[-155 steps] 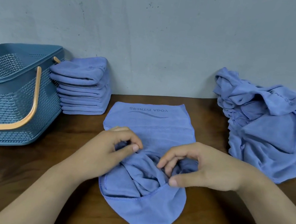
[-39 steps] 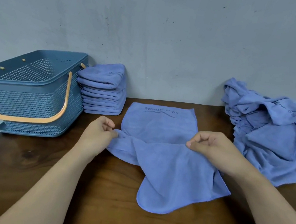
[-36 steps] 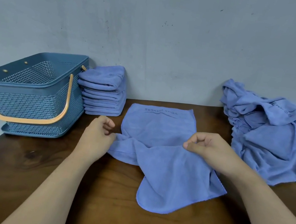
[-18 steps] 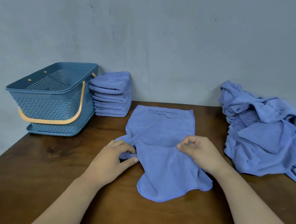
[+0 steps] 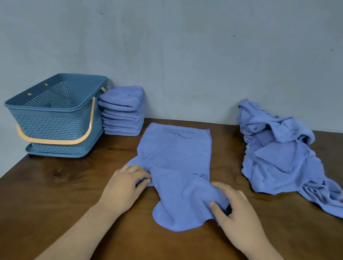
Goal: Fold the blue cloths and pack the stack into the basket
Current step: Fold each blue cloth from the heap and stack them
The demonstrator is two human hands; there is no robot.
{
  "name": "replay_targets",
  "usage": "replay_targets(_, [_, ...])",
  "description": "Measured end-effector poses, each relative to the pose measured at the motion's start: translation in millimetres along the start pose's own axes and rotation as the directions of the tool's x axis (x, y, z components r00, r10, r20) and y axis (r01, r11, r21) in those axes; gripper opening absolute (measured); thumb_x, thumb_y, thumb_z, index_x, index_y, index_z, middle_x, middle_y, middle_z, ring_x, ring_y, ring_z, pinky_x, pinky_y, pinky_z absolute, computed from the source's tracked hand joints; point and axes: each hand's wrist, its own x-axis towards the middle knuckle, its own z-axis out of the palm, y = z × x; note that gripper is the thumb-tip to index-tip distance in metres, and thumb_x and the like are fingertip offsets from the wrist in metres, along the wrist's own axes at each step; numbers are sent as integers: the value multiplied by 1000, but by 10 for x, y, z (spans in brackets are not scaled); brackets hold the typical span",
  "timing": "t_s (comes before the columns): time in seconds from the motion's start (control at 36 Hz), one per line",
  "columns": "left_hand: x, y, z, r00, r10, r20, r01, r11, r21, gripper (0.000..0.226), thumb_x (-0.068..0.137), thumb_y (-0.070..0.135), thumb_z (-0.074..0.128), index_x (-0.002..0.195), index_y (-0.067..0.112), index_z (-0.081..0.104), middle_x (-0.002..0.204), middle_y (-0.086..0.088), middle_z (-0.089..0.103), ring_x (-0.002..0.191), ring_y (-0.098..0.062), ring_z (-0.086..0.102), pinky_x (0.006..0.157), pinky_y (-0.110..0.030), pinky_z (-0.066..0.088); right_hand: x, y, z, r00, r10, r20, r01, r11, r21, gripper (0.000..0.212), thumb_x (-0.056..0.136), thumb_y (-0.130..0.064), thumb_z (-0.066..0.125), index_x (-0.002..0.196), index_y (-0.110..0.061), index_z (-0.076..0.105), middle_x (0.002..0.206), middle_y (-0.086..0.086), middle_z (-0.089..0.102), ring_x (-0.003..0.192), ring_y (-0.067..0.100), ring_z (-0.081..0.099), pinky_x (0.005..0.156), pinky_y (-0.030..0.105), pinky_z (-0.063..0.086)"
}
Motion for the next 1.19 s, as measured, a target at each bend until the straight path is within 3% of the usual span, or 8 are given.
replay_targets(0.11, [-12, 7, -23, 999, 26, -40, -27, 999, -18, 9, 102, 29, 68, 107, 32, 76, 106, 22, 67, 95, -1, 49, 89, -35, 51, -150, -41, 6, 999, -41, -17, 40, 996, -75, 49, 99, -38, 68, 141, -55, 48, 131, -40, 53, 113, 0, 57, 92, 31, 52])
replay_targets(0.25, [-167, 129, -256, 989, -9, -149, -27, 971, -239, 15, 107, 19, 60, 101, 32, 65, 109, 21, 61, 106, -9, 54, 88, -20, 44, -224, -89, -45, 993, 38, -111, -27, 995, 97, 30, 105, -22, 62, 128, -42, 62, 107, -31, 68, 91, -4, 66, 75, 16, 49])
replay_targets(0.33, [-290, 138, -350, 962, -156, -224, 73, 938, -339, 25, 106, 9, 53, 95, 30, 58, 107, 17, 58, 105, -12, 53, 87, -24, 42, -256, -127, -98, 979, 77, -187, -43, 982, 183, 24, 106, -19, 58, 119, -36, 67, 115, -19, 71, 107, 4, 68, 87, 27, 53])
replay_targets(0.5, [-430, -8, -401, 826, -531, -190, 435, 814, -385, 14, 103, 17, 55, 101, 30, 56, 108, 13, 50, 101, -19, 58, 83, -35, 45, -310, -188, -117, 996, 63, -67, -41, 957, 288, 26, 108, -14, 57, 114, -35, 71, 94, -3, 72, 82, 15, 67, 73, 35, 55])
replay_targets(0.61, [-638, 37, -458, 935, -338, -104, 283, 891, -355, 38, 94, 0, 58, 105, 36, 57, 107, 20, 53, 100, -12, 59, 82, -32, 50, -392, -242, -162, 999, -15, 52, 0, 961, 277, 59, 95, 21, 46, 119, -26, 72, 117, -5, 72, 113, 21, 68, 96, 28, 52])
replay_targets(0.75, [-918, 128, -562, 990, 28, 138, 9, 966, -260, 73, 83, -12, 52, 128, 44, 62, 138, 29, 53, 137, -6, 45, 114, -15, 32, -448, -245, -182, 998, 0, 61, -16, 966, 257, 69, 82, 25, 43, 117, -27, 71, 118, -2, 71, 111, 24, 68, 95, 33, 54])
replay_targets(0.92, [-954, 93, -501, 966, 106, 235, -67, 984, -166, 25, 104, 34, 65, 120, 52, 68, 135, 40, 54, 142, 7, 40, 119, -24, 27, -439, -231, -166, 987, 160, -19, -131, 867, 480, 30, 97, 4, 69, 114, -20, 71, 115, -4, 74, 111, 16, 73, 100, 35, 58])
replay_targets(1.19, [-973, 283, -643, 966, 135, 221, -98, 981, -170, 17, 101, 28, 63, 104, 44, 58, 108, 27, 61, 108, -2, 60, 97, -25, 45, -409, -162, -278, 968, 245, -63, -179, 841, 511, 21, 91, 9, 64, 83, -6, 52, 79, 21, 49, 71, 23, 46, 71, 41, 38])
